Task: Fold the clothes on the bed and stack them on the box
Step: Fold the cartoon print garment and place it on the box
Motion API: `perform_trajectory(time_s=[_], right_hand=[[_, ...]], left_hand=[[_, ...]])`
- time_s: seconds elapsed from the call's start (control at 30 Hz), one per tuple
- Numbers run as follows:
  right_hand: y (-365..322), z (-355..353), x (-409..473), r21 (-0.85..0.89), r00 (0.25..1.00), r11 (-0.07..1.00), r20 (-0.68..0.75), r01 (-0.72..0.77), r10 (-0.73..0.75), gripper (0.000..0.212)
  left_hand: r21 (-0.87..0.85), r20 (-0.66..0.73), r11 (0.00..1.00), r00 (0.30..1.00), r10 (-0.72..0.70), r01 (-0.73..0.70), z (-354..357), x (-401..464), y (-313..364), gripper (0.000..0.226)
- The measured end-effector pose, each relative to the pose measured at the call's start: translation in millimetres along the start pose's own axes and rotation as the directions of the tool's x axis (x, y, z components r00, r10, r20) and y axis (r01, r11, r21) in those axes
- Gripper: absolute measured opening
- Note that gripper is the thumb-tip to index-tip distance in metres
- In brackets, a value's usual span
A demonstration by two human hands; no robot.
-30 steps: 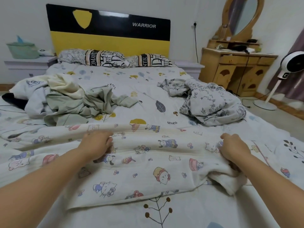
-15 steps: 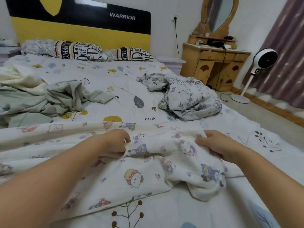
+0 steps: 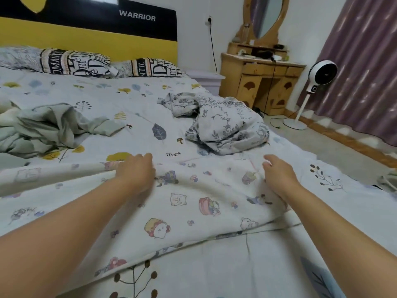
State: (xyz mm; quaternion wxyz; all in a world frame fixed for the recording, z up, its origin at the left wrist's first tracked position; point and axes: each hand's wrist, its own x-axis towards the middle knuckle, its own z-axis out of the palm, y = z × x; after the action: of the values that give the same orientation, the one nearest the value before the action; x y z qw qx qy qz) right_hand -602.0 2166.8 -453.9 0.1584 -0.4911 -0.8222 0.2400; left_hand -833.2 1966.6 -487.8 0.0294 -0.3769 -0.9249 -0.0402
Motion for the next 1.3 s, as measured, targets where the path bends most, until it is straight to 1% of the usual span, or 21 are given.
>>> perform_trajectory(time_s=[0.07,0.13,0.23,0.3,0.37,0.43,0.5,0.57,0.6,0.7,0.77,0.8,0.83,0.87,0.9,0.93,1.0,1.1,1.17,1.23,1.3], right_hand=[[12,-1,4,-0.015,0.993,0.995,-0.053,-0.103,0.102,0.045],[18,0,5,-0.178,0.991,0.975,0.002,-0.132,0.135,0.038],[15,13,2,-0.529,0.954,0.848,0.269,0.031,0.133,0.045],[13,25,1,-0.576,0.93,0.807,0.354,0.13,0.103,0.05],[11,30,-4,-0.49,0.945,0.858,0.327,0.153,0.018,0.05],[9,31,-9,-0.321,0.966,0.936,0.25,0.145,-0.064,0.026],[9,32,-12,-0.249,0.981,0.958,0.167,0.139,-0.099,0.022],[12,29,-10,-0.209,0.995,0.974,0.065,0.089,-0.077,0.015],[17,26,-7,-0.161,0.999,0.986,-0.015,0.038,-0.041,0.017],[37,5,5,0.073,0.953,0.99,-0.27,-0.124,0.139,0.026],[51,-7,15,0.105,0.944,0.977,-0.258,-0.184,0.205,0.018],[54,-10,19,0.094,0.957,0.973,-0.186,-0.209,0.223,0.009],[53,-11,22,0.078,0.968,0.971,-0.094,-0.226,0.233,0.017],[52,-11,24,0.072,0.974,0.971,0.0,-0.228,0.228,0.036],[50,-9,26,0.062,0.972,0.972,0.07,-0.228,0.224,0.049],[50,-7,28,0.04,0.973,0.976,0.1,-0.215,0.21,0.054],[49,0,28,0.006,0.977,0.984,0.119,-0.179,0.177,0.051],[48,9,22,0.082,0.959,0.976,0.219,-0.204,0.182,0.045],[46,9,19,-0.004,0.964,0.981,0.185,-0.194,0.191,0.038],[46,0,19,-0.007,0.975,0.975,-0.003,-0.22,0.22,0.042],[51,-13,19,-0.014,0.953,0.967,-0.174,-0.254,0.248,0.044]], left_hand=[[0.034,0.0,0.999,0.999,0.041,-0.041,12,3,-1,0.026],[0.043,-0.019,0.998,0.999,0.046,-0.045,18,7,-3,0.029],[0.037,-0.046,0.999,0.999,0.019,-0.017,25,11,-5,0.034],[0.042,-0.052,0.999,0.999,0.001,0.001,28,12,-3,0.035],[0.05,-0.067,0.999,0.998,-0.005,0.008,32,13,-2,0.032],[0.044,-0.082,0.999,0.997,-0.008,0.012,34,13,1,0.026],[0.044,-0.104,0.999,0.995,-0.004,0.008,35,13,3,0.019],[0.027,-0.168,1.0,0.986,0.01,-0.005,35,13,4,0.011],[-0.005,-0.217,1.0,0.976,0.017,-0.018,34,12,3,0.008],[-0.125,-0.385,0.991,0.923,-0.001,-0.051,31,15,1,0.008],[-0.129,-0.425,0.989,0.905,0.006,-0.068,30,18,3,0.009],[-0.119,-0.407,0.99,0.913,0.022,-0.077,31,19,6,0.011],[-0.109,-0.373,0.99,0.927,0.038,-0.084,34,19,10,0.015],[-0.101,-0.331,0.992,0.943,0.043,-0.081,36,19,13,0.019],[-0.095,-0.295,0.993,0.955,0.038,-0.069,38,19,15,0.023],[-0.091,-0.271,0.994,0.962,0.029,-0.055,40,18,17,0.025],[-0.07,-0.243,0.996,0.969,0.031,-0.049,42,18,19,0.025],[-0.034,-0.211,0.998,0.976,0.052,-0.06,41,17,20,0.024],[-0.043,-0.223,0.996,0.973,0.065,-0.076,41,16,20,0.024],[-0.1,-0.319,0.986,0.943,0.095,-0.133,41,19,20,0.022],[-0.132,-0.408,0.972,0.904,0.124,-0.193,41,25,26,0.019]])
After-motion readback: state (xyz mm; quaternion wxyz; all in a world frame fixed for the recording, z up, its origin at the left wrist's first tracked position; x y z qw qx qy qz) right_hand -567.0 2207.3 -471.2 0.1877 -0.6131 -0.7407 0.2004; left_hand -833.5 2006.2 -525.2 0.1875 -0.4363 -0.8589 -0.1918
